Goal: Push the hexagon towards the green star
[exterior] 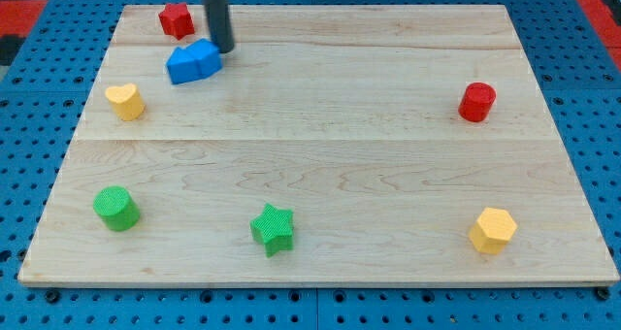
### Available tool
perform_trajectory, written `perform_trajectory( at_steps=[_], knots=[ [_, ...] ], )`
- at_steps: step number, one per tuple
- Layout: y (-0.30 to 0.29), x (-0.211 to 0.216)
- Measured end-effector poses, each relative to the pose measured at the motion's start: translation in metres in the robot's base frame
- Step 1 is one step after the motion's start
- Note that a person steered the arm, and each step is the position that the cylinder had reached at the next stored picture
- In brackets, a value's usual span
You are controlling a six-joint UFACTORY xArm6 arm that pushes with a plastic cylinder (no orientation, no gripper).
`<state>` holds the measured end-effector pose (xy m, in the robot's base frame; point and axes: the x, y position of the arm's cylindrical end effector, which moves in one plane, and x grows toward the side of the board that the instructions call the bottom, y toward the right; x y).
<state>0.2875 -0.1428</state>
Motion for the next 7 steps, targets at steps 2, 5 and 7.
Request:
perform_trajectory(
  at_steps=[2,5,7],
  knots=[
    [-0.045,0.057],
    [0.217,0.161],
    [0.354,0.239]
  ],
)
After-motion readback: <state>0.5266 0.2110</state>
